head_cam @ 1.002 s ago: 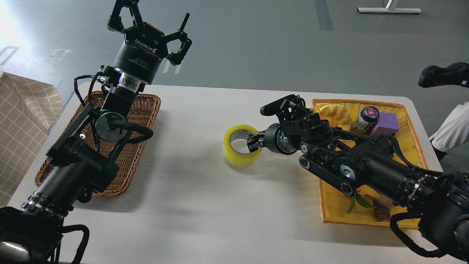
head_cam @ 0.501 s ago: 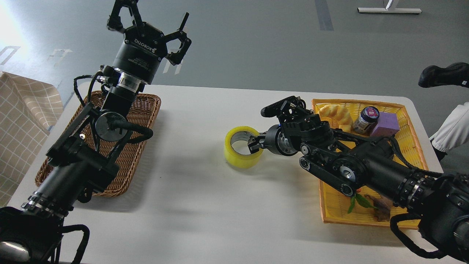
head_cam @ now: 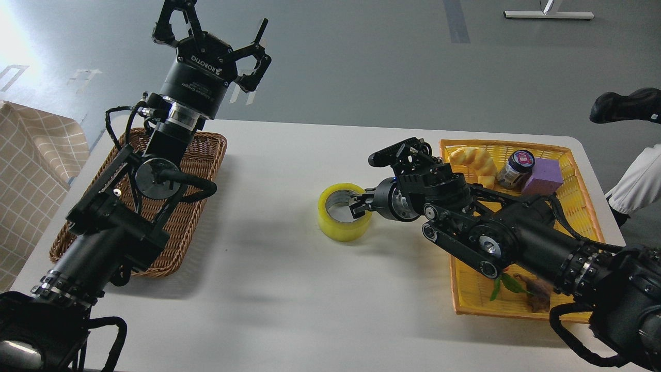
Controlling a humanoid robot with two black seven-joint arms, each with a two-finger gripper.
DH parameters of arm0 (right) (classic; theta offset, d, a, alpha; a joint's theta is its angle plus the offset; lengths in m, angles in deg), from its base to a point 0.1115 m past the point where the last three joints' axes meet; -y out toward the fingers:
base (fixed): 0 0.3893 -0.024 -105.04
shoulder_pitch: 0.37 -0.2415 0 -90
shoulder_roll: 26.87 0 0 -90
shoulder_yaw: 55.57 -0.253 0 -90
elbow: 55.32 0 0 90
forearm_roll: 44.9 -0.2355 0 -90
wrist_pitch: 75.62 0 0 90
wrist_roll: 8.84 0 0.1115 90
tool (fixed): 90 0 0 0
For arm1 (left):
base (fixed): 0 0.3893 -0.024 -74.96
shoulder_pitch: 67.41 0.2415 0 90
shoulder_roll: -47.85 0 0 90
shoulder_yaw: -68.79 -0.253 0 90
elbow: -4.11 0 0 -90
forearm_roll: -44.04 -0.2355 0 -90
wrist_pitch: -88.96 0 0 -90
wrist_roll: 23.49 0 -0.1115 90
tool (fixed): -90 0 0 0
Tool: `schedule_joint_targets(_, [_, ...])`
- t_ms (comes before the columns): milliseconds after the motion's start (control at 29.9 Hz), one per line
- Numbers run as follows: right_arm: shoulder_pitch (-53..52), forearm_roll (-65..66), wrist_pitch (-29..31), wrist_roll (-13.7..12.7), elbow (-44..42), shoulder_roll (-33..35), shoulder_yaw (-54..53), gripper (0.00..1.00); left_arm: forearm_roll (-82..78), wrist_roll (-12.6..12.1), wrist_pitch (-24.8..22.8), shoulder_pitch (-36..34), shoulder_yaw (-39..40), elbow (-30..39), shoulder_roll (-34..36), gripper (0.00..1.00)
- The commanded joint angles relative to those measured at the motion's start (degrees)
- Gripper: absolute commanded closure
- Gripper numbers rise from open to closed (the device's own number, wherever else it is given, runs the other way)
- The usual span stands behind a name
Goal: Place and transfer tape with both arms
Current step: 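Lower the tape roll onto the table and open the right gripper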
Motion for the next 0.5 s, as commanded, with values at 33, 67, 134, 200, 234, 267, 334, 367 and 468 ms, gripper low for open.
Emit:
schedule_joint_targets(33, [-0.09, -0.07, 0.0, -0.01, 0.1, 0.0, -0.26, 0.39, -0.04, 0.0, 0.0, 0.0, 0.0, 0.06, 0.02, 0.02])
schedule_joint_targets(67, [-0.18, -0.16, 0.0, -0.01, 0.19, 0.0, -0.35, 0.35, -0.04, 0.0, 0.0, 0.0, 0.0, 0.06, 0.02, 0.02])
schedule_joint_targets(134, [-0.53, -0.42, 0.0, 0.08, 0.63, 0.0, -1.22, 0.19, -0.04, 0.0, 0.0, 0.0, 0.0, 0.06, 0.02, 0.02])
schedule_joint_targets(200, [-0.62, -0.69, 0.0, -0.01, 0.89, 0.0, -2.27, 0.13, -0.04, 0.0, 0.0, 0.0, 0.0, 0.06, 0.02, 0.02])
schedule_joint_targets(234, [-0.71, -0.69, 0.0, 0.08, 0.98, 0.0, -2.63, 0.12, 0.05, 0.0, 0.0, 0.0, 0.0, 0.06, 0.1, 0.02])
schedule_joint_targets(267, [-0.79, -0.69, 0.0, 0.08, 1.24, 0.0, -2.98, 0.12, -0.04, 0.0, 0.0, 0.0, 0.0, 0.06, 0.1, 0.02])
schedule_joint_targets(334, [-1.14, -0.69, 0.0, -0.01, 2.99, 0.0, -4.82, 0.05, -0.04, 0.0, 0.0, 0.0, 0.0, 0.06, 0.28, 0.02])
schedule_joint_targets(367, [-1.15, -0.69, 0.0, -0.01, 3.61, 0.0, -5.52, 0.04, -0.04, 0.0, 0.0, 0.09, 0.0, 0.06, 0.28, 0.02])
schedule_joint_targets(468, [-1.15, -0.69, 0.0, -0.01, 7.3, 0.0, -8.08, 0.02, 0.05, 0.0, 0.0, 0.09, -0.08, 0.06, 0.37, 0.02])
